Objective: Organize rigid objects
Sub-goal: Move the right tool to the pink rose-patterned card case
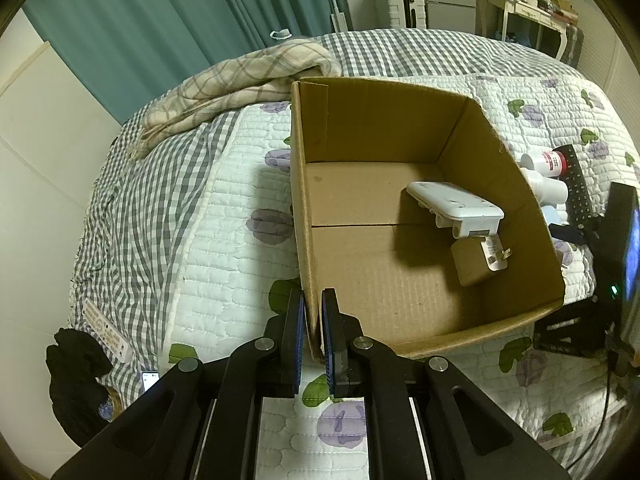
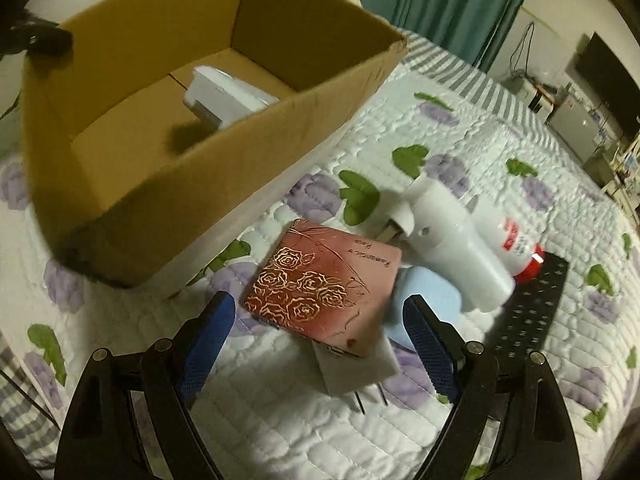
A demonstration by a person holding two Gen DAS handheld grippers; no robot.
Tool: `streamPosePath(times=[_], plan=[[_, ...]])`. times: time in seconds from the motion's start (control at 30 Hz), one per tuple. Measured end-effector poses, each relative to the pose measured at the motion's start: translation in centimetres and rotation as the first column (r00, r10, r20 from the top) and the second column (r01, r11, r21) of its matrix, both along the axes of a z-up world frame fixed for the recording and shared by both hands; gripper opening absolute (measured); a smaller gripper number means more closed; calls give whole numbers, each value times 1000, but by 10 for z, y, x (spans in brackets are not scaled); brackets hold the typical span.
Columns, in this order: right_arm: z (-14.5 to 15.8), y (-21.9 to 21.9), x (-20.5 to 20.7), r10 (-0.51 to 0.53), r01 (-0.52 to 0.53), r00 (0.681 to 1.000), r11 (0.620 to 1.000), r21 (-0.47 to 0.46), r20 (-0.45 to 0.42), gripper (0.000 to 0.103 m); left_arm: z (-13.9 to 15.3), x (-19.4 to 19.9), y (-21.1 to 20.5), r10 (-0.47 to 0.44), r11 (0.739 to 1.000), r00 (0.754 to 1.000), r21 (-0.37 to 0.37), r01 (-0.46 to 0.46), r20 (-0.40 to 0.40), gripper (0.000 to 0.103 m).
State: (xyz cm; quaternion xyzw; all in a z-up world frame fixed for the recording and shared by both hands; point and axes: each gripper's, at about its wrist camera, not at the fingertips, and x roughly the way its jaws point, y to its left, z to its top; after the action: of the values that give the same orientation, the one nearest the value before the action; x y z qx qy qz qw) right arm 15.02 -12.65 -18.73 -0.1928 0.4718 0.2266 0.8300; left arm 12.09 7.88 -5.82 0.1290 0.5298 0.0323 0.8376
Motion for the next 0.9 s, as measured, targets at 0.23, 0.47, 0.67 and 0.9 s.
streamPosePath(times=[0.23,0.47,0.67,0.9], plan=[[-5,1,9,-29,29,1000,999,34,2,86,0,0,0,-1,1000,1000,1,1,0,8],[-12,14,4,22,-22,1000,999,-23,15,84,0,0,1,-1,1000,1000,1,1,-1,8],[-12,8,9,18,-18,1000,1000,14,0,82,-1,-1,1,-2,1000,1000,1,2,-1,8],[13,-3,-4,-15,10,998,997,71,66,80,-2,-2,1,-5,1000,1000,-4,5,-1,8]])
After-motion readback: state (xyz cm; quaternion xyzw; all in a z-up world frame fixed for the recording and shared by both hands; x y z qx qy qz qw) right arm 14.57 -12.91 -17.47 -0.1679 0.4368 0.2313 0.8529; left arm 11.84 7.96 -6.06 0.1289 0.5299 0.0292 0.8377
